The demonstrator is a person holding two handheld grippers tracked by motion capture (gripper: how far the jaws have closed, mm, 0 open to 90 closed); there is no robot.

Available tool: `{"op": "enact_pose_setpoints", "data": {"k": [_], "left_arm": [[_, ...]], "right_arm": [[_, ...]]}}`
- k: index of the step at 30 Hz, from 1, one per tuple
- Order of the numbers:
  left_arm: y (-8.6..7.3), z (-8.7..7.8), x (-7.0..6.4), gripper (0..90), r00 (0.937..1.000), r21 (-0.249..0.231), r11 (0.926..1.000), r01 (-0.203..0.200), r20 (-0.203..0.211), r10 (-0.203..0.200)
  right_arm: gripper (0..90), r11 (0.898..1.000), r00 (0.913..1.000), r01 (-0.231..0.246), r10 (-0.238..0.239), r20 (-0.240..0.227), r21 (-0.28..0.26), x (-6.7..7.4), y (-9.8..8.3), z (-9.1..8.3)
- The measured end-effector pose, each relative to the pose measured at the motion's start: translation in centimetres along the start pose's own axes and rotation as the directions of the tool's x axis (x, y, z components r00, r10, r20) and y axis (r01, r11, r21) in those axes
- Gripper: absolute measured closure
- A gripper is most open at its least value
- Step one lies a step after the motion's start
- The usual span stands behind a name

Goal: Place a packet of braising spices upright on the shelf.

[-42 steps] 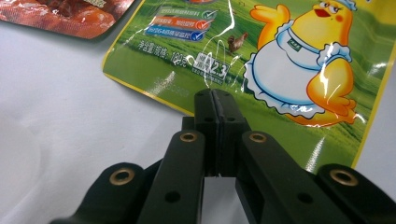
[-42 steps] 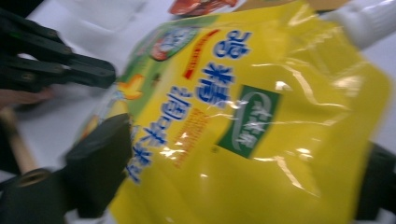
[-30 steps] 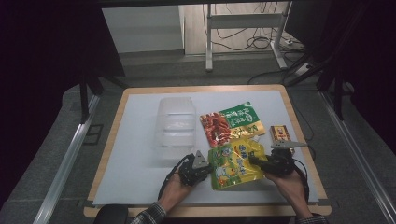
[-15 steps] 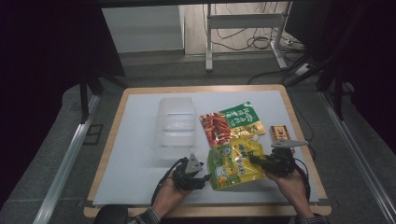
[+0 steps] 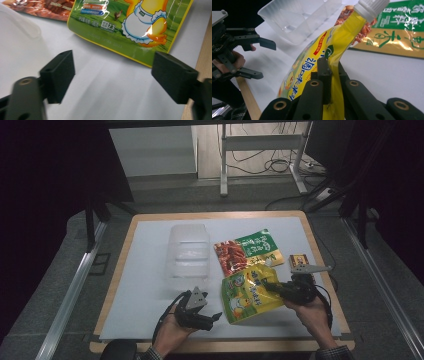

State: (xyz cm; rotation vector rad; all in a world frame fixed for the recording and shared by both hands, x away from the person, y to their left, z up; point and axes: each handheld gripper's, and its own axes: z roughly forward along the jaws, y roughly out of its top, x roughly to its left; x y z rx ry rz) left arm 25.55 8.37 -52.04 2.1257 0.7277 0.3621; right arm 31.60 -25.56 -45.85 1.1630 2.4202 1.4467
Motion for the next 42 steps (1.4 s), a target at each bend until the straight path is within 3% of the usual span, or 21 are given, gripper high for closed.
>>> {"op": "enact_pose_setpoints", "data": {"k": [9,13,16,22,30,37,42], "left_arm": [[-0.4,-0.9,-0.3,3.2,1.0,-0.021,0.9998,-0.002,-0.003,0.002],[-0.7,-1.1,-0.3,0.0,0.9976,-0.007,1.0,0.003,-0.07,-0.004],[-1.0,-1.4,-0.2,0.0,0.9967,-0.016,0.9996,0.022,-0.077,-0.023],[-1.4,-1.8,-0.3,0.0,0.9949,-0.041,0.999,0.02,-0.098,-0.024],[-1.4,-2.1,-0.5,0.0,0.9921,-0.071,0.9975,0.006,-0.125,-0.015],[-1.5,-2.4,-0.5,0.1,0.9913,-0.067,0.9977,-0.015,-0.131,0.006],[-1.8,-2.8,-0.5,0.3,0.9909,-0.071,0.9974,-0.013,-0.135,0.004]], "right_arm": [[88.0,1.0,0.9994,-0.006,0.006,-0.034,-0.018,-0.3,1.6,-0.2],[88.2,1.0,0.9984,0.002,-0.004,-0.057,-0.027,-0.2,2.6,-0.4],[88.4,0.999,0.998,0.008,-0.01,-0.063,-0.036,-0.2,3.3,-0.5],[88.6,0.998,0.9966,0.014,-0.019,-0.08,-0.059,0.1,4.7,-0.9],[88.7,0.994,0.9958,0.081,-0.084,-0.038,-0.075,0.6,7.0,-1.3],[88.7,0.989,0.9917,0.126,-0.128,-0.016,-0.081,0.6,8.4,-1.6],[88.7,0.987,0.9907,0.133,-0.135,-0.019,-0.089,0.4,9.2,-1.3]]}}
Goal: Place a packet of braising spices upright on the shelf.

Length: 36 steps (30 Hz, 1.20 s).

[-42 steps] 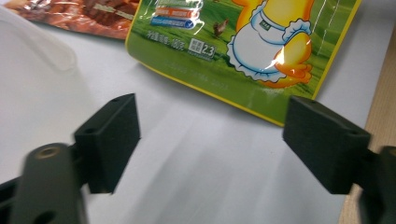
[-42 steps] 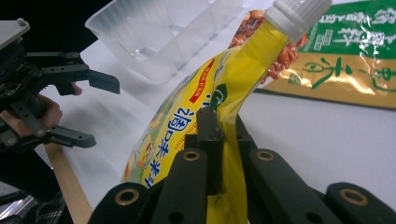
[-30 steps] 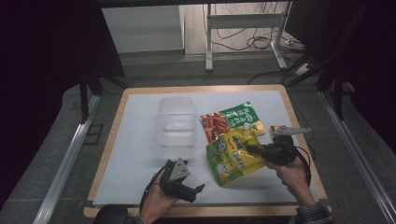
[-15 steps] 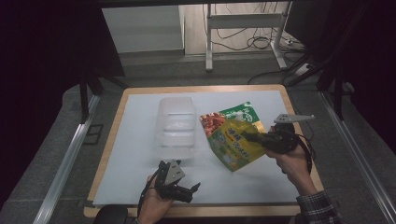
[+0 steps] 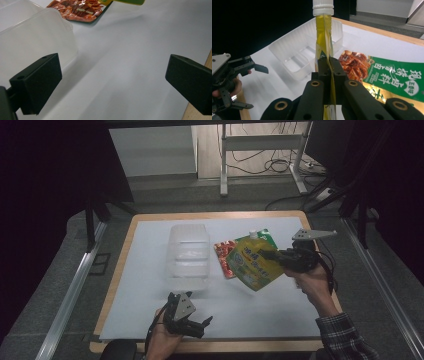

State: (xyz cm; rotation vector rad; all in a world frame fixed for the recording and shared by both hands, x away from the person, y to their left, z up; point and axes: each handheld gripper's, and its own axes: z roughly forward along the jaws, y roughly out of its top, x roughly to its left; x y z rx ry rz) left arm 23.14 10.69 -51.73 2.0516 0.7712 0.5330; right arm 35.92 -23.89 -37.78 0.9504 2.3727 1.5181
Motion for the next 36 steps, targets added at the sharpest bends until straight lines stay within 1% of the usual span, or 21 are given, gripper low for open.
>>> {"op": "enact_pose_setpoints", "data": {"k": [3,4,6,7,8,11,14,19,22,28,33,36], "left_arm": [[-0.1,-0.4,-0.1,0.2,1.0,-0.013,0.9999,-0.008,-0.003,0.008],[-0.1,-0.6,0.0,0.2,0.9998,-0.007,0.9997,-0.021,-0.004,0.021],[-0.2,-0.7,-0.1,0.0,0.9995,-0.007,0.9995,-0.031,-0.004,0.031],[-0.3,-0.7,-0.2,0.0,0.9996,-0.013,0.9996,-0.026,-0.006,0.026],[-0.3,-0.8,-0.2,0.0,0.9991,0.0,0.9992,-0.041,-0.008,0.041],[-0.5,-0.9,-0.2,0.0,0.9989,0.007,0.999,-0.045,-0.01,0.045],[-0.6,-1.0,-0.2,0.0,0.9981,0.014,0.9982,-0.059,-0.019,0.059],[-0.7,-1.3,-0.2,0.0,0.9981,0.01,0.9984,-0.055,-0.028,0.055],[-0.8,-1.3,-0.1,0.0,0.9981,0.016,0.9984,-0.054,-0.029,0.054],[-0.8,-1.3,0.0,0.0,0.9983,0.014,0.9988,-0.047,-0.033,0.048],[-0.8,-1.3,0.1,0.0,0.9986,0.018,0.9993,-0.033,-0.04,0.034],[-0.8,-1.3,0.2,0.0,0.9989,0.008,0.9998,-0.019,-0.043,0.02]], "right_arm": [[88.7,1.0,1.0,0.006,-0.006,-0.005,-0.001,-0.2,0.5,0.4],[88.7,1.0,0.9999,0.011,-0.011,-0.006,0.0,-0.3,0.7,0.5],[88.7,1.0,0.9997,0.022,-0.022,-0.007,-0.002,-0.3,1.0,0.8],[88.7,1.0,0.9997,0.024,-0.024,-0.007,-0.001,-0.4,1.2,0.9],[88.6,1.0,0.9996,0.026,-0.026,-0.007,-0.003,-0.4,1.3,1.0],[88.6,1.0,0.9996,0.028,-0.028,-0.01,0.0,-0.6,1.8,1.4],[88.6,1.0,0.9994,0.03,-0.03,-0.015,-0.003,-0.8,2.3,1.8],[88.6,0.999,0.9991,0.039,-0.04,-0.018,-0.017,-1.1,3.4,2.6],[88.7,0.999,0.999,0.041,-0.041,-0.017,-0.021,-1.4,4.1,3.2],[88.6,0.998,0.9982,0.058,-0.058,-0.016,-0.02,-1.9,5.5,4.3],[88.7,0.997,0.9969,0.071,-0.071,-0.032,-0.021,-2.4,6.5,5.3],[88.7,0.997,0.9962,0.077,-0.078,-0.041,-0.023,-2.7,7.0,5.8]]}}
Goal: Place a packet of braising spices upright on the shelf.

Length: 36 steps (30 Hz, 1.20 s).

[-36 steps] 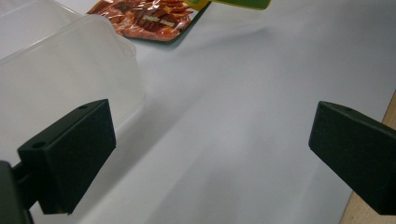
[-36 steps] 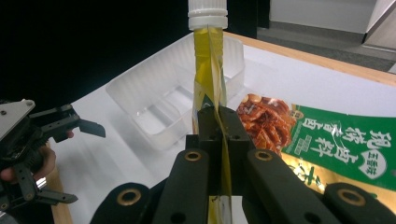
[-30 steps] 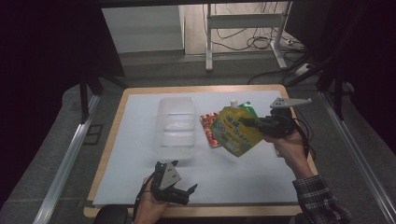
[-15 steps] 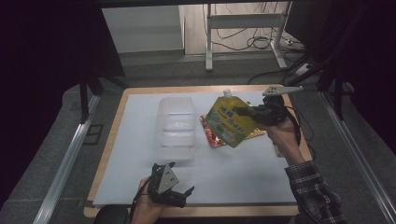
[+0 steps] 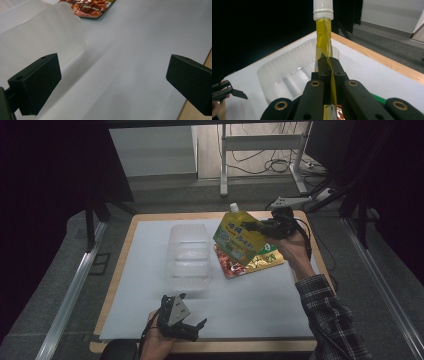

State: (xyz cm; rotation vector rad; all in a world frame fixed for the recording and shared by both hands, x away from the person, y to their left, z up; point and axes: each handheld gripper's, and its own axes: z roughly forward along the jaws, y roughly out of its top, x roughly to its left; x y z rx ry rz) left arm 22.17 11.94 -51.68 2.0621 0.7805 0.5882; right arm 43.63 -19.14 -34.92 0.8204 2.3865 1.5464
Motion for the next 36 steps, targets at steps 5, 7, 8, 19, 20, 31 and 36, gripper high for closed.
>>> {"op": "enact_pose_setpoints", "data": {"k": [5,7,8,19,20,31,36], "left_arm": [[0.0,0.0,0.2,0.0,1.0,0.007,1.0,0.003,0.001,-0.003],[0.0,0.0,0.1,0.0,1.0,0.009,0.9999,0.005,0.003,-0.005],[0.0,0.1,0.1,0.0,1.0,0.009,1.0,0.002,0.002,-0.002],[-0.1,0.2,0.0,0.0,1.0,0.016,0.9999,0.001,0.007,-0.002],[-0.1,0.2,0.0,0.0,1.0,0.016,0.9999,0.002,0.008,-0.002],[-0.1,0.3,0.0,0.0,0.9999,0.017,0.9998,0.008,0.01,-0.008],[-0.1,0.3,-0.1,0.0,0.9998,0.012,0.9998,0.013,0.012,-0.013]], "right_arm": [[88.6,1.0,0.9999,0.006,-0.006,-0.012,-0.001,-0.4,0.6,1.0],[88.7,1.0,0.9999,0.008,-0.008,-0.015,0.001,-0.6,0.8,1.4],[88.7,1.0,0.9999,0.006,-0.006,-0.014,0.004,-0.6,0.9,1.6],[88.7,1.0,0.9997,0.01,-0.01,-0.023,0.008,-1.5,1.9,3.9],[88.7,1.0,0.9996,0.013,-0.013,-0.025,0.009,-1.6,2.0,4.0],[88.6,1.0,0.9993,0.018,-0.018,-0.032,0.008,-2.4,2.8,6.1],[88.6,1.0,0.9989,0.023,-0.023,-0.041,0.004,-2.5,3.3,6.9]]}}
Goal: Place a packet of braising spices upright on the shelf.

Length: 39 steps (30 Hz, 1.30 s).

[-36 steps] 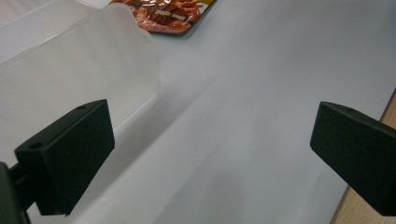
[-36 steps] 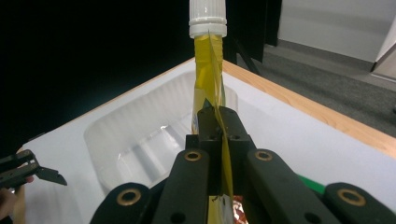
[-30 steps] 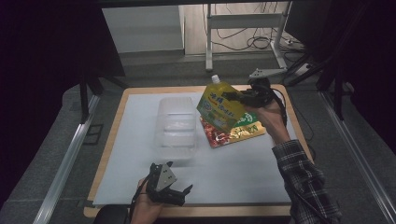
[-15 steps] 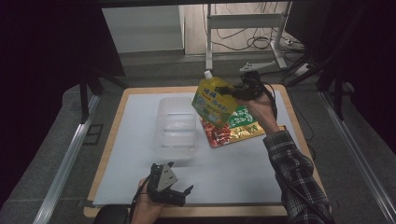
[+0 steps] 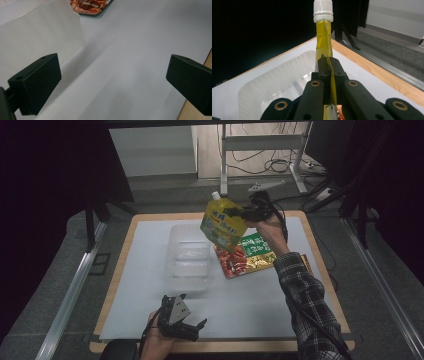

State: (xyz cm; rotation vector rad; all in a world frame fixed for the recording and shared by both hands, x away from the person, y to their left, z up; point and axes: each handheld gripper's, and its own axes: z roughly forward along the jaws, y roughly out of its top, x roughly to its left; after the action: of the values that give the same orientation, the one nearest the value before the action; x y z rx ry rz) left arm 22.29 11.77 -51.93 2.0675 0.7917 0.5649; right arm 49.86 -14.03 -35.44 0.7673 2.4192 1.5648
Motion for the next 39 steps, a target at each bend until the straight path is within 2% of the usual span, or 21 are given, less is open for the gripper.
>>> {"op": "enact_pose_setpoints", "data": {"k": [3,5,12,28,39], "left_arm": [[0.0,-0.1,0.1,0.0,1.0,0.006,1.0,-0.008,-0.002,0.008],[0.0,-0.1,0.1,0.0,0.9999,-0.01,0.9999,0.013,0.0,-0.013],[0.0,-0.3,0.4,0.0,0.9991,-0.023,0.9989,0.041,0.009,-0.04],[0.0,-0.5,0.5,0.0,0.9983,-0.035,0.9978,0.056,0.019,-0.055],[-0.1,-0.5,0.5,0.0,0.9985,-0.029,0.9983,0.051,0.024,-0.05]], "right_arm": [[88.6,1.0,0.9999,0.009,-0.009,-0.005,0.0,0.0,0.4,0.6],[88.6,1.0,0.9998,0.015,-0.015,-0.01,-0.002,0.1,0.7,1.0],[88.6,1.0,0.9992,0.026,-0.026,-0.03,-0.004,0.3,1.6,2.6],[88.6,0.999,0.9973,0.047,-0.048,-0.055,-0.014,1.6,3.2,6.2],[88.6,0.998,0.9961,0.056,-0.057,-0.067,-0.01,2.4,3.6,8.5]]}}
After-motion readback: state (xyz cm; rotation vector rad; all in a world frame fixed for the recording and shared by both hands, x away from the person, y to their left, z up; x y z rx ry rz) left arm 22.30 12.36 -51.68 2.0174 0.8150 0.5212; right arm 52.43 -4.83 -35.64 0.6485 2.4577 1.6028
